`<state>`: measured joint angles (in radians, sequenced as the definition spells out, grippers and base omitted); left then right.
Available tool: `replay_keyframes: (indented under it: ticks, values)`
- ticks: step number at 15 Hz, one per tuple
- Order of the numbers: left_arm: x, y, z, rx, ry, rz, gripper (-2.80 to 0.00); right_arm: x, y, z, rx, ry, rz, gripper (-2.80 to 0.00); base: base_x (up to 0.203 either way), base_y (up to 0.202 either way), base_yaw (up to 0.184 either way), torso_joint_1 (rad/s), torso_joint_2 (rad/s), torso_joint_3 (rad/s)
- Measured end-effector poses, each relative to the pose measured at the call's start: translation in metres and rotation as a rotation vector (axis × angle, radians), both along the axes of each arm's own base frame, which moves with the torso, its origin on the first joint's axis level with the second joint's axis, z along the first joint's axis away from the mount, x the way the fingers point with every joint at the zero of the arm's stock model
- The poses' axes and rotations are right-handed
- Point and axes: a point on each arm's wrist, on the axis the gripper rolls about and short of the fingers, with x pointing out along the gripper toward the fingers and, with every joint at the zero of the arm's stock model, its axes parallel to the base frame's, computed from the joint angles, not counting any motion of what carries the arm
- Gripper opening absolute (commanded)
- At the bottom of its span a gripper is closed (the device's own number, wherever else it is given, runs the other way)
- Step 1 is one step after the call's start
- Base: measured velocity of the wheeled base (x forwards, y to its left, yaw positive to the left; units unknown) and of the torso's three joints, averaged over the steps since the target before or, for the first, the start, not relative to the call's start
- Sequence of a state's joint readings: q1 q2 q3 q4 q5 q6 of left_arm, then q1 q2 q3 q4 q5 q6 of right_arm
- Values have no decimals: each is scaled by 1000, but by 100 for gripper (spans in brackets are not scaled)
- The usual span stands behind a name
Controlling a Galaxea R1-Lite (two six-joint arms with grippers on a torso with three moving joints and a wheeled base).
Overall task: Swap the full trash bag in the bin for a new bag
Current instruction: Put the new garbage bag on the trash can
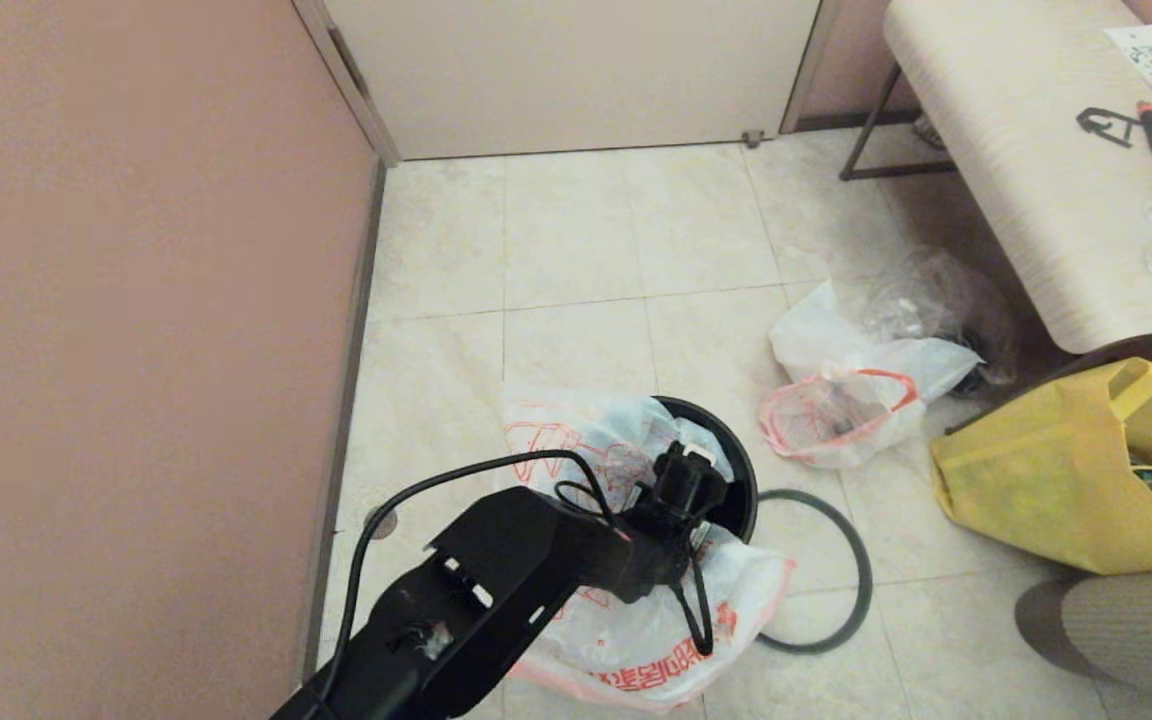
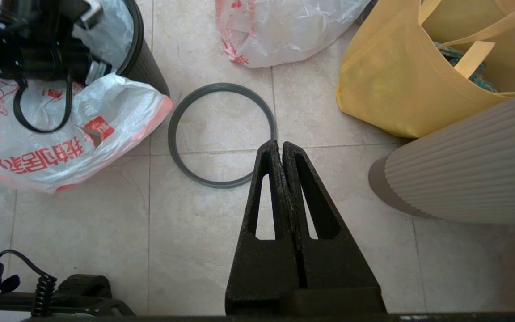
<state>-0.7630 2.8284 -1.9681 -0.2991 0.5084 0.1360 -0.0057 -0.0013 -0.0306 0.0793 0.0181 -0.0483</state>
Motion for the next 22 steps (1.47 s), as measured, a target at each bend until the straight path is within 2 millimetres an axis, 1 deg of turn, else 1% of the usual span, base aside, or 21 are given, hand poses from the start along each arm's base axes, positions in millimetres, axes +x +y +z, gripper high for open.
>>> replay_keyframes:
  ticks: [1,2,5,7,10,12,13,15,17,18,20,21,22]
  values:
    - [0,0,-1,6,-1,6,-280,0,0,0,0,0,0,-280,0,0,0,0,0,0]
    - [0,0,-2,12,-5,15,0,0,0,0,0,0,0,-280,0,0,0,0,0,0]
    - [0,1,5,12,-16,28,0,0,0,0,0,0,0,-280,0,0,0,0,0,0]
    - [-6,1,14,18,-16,29,0,0,0,0,0,0,-1,-280,0,0,0,0,0,0]
    - [-24,-2,31,15,-2,26,0,0,0,0,0,0,0,-280,0,0,0,0,0,0]
    - [-37,1,32,19,26,28,0,0,0,0,0,0,0,-280,0,0,0,0,0,0]
    - [-44,3,37,3,34,36,0,0,0,0,0,0,0,-280,0,0,0,0,0,0]
    - [-58,4,47,-18,49,42,0,0,0,0,0,0,0,-280,0,0,0,0,0,0]
    - [-63,7,66,-38,30,53,0,0,0,0,0,0,0,-280,0,0,0,0,0,0]
    - [-66,8,78,-56,16,55,-280,0,0,0,0,0,-1,-280,0,0,0,0,0,0]
    - [-71,12,105,-105,-8,60,-280,0,0,0,0,0,0,-280,0,0,0,0,0,0]
    - [-73,18,115,-118,-13,69,-280,0,0,0,0,0,0,-280,0,0,0,0,0,0]
    - [-72,28,123,-128,-13,89,-280,0,0,0,0,0,0,-280,0,0,0,0,0,0]
